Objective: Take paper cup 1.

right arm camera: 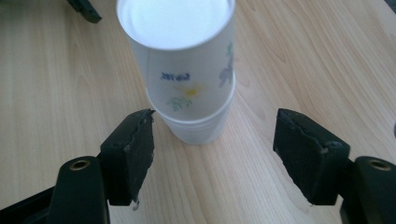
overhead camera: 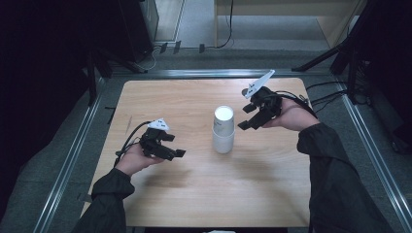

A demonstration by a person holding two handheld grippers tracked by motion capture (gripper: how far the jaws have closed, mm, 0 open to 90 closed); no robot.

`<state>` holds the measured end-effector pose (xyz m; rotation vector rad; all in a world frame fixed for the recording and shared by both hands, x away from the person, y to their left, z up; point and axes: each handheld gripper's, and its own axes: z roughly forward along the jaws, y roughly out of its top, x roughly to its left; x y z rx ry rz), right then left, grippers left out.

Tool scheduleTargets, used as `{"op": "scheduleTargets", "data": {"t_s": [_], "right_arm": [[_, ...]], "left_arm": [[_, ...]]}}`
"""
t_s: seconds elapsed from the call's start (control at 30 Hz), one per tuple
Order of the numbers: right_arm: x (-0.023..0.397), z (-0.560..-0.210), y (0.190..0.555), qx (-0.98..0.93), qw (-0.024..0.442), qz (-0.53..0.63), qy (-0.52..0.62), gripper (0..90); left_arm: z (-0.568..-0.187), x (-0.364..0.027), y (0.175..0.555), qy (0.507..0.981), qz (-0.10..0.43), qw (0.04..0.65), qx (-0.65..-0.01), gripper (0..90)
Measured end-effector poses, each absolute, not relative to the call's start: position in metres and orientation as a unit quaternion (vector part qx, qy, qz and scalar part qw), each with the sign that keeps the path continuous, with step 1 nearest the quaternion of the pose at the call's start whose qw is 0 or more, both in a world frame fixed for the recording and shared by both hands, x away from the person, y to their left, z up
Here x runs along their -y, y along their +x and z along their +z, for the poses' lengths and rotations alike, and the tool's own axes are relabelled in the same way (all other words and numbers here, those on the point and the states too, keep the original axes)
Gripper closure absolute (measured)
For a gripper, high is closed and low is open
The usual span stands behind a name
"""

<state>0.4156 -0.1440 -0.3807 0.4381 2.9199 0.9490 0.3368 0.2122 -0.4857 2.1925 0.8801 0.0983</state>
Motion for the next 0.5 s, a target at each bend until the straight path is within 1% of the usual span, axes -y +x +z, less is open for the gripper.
{"op": "scheduleTargets", "data": {"t_s": [0.13, 0.5], "right_arm": [[0.135, -0.378, 0.416, -0.943, 0.019, 0.308, 0.127, 27.2], [0.103, -0.373, 0.42, -0.95, 0.013, 0.296, 0.101, 26.5]], "left_arm": [[-0.484, -0.215, 0.336, 0.854, 0.044, 0.389, -0.343, 16.2], [-0.483, -0.215, 0.335, 0.855, 0.044, 0.39, -0.338, 16.2]]}}
